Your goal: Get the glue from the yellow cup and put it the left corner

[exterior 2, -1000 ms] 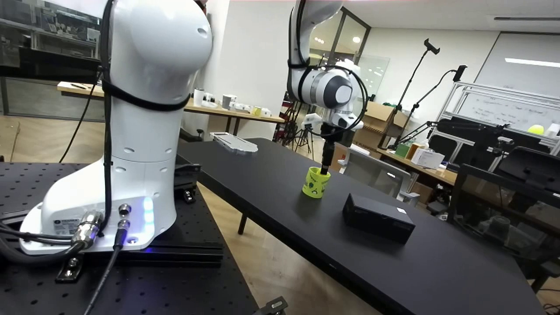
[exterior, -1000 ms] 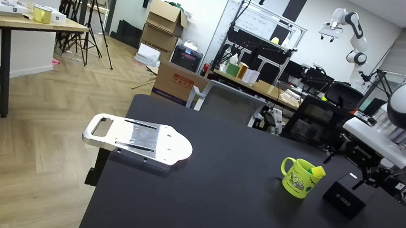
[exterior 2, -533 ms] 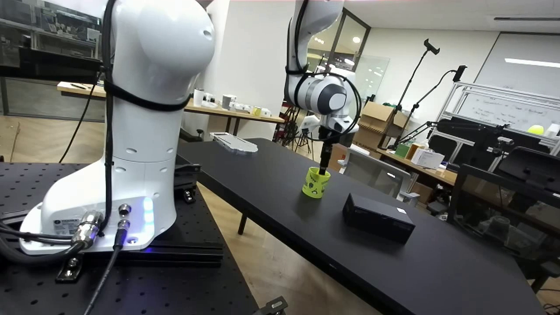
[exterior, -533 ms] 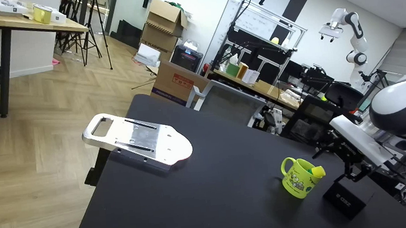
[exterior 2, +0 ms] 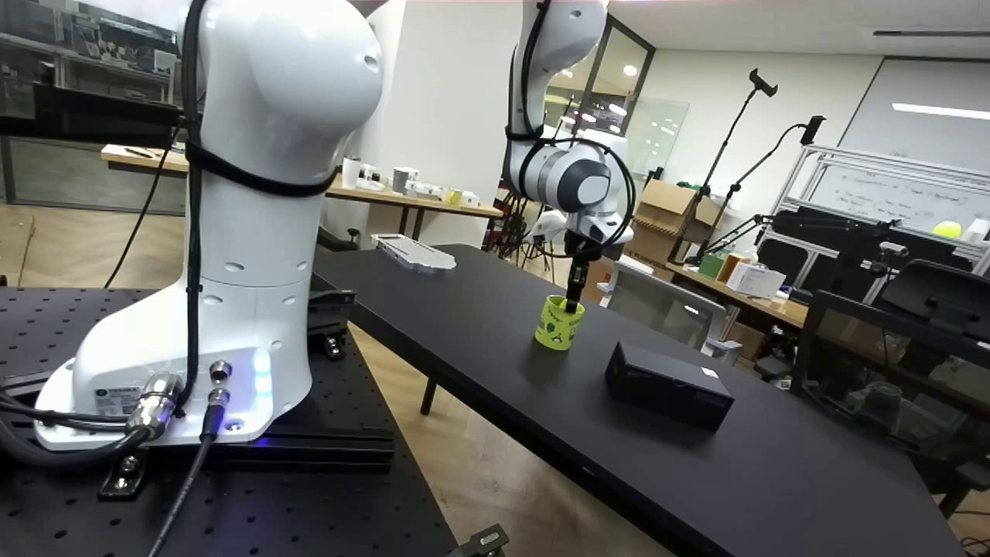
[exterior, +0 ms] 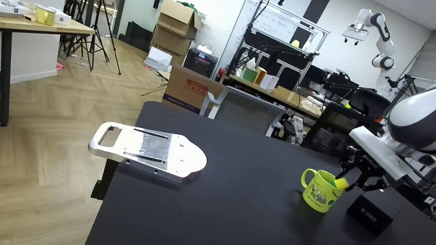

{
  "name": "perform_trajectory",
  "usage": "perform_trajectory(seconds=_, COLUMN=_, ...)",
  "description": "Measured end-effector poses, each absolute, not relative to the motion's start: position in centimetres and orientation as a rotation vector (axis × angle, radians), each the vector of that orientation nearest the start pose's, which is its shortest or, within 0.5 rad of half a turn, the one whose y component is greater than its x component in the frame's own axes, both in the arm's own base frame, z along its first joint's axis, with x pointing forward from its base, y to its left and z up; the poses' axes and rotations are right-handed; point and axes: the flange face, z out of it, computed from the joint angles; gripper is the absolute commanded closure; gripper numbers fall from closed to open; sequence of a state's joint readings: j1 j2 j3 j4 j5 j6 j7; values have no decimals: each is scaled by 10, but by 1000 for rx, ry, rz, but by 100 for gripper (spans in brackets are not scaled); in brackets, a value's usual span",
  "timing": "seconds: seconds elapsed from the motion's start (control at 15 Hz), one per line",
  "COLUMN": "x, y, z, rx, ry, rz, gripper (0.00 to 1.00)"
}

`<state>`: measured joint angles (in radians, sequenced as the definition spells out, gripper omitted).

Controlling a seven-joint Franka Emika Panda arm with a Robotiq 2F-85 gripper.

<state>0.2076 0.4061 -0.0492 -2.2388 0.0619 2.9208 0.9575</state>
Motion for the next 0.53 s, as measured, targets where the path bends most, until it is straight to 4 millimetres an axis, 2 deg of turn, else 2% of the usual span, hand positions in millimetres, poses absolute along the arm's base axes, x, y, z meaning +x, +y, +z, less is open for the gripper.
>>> perform_trajectory(seconds=0.2, x=566, y=94, z=227, rx=-2693, ry=1207, rz=-374, gripper=91)
perform_trajectory(seconds=0.4, x=565, y=112, z=263, rx=-2697, ry=1141, rz=-407, gripper=91)
perform_trajectory(seconds=0.53, x=557, y=117, z=292, rx=-2830, ry=1016, rz=-410, gripper=91)
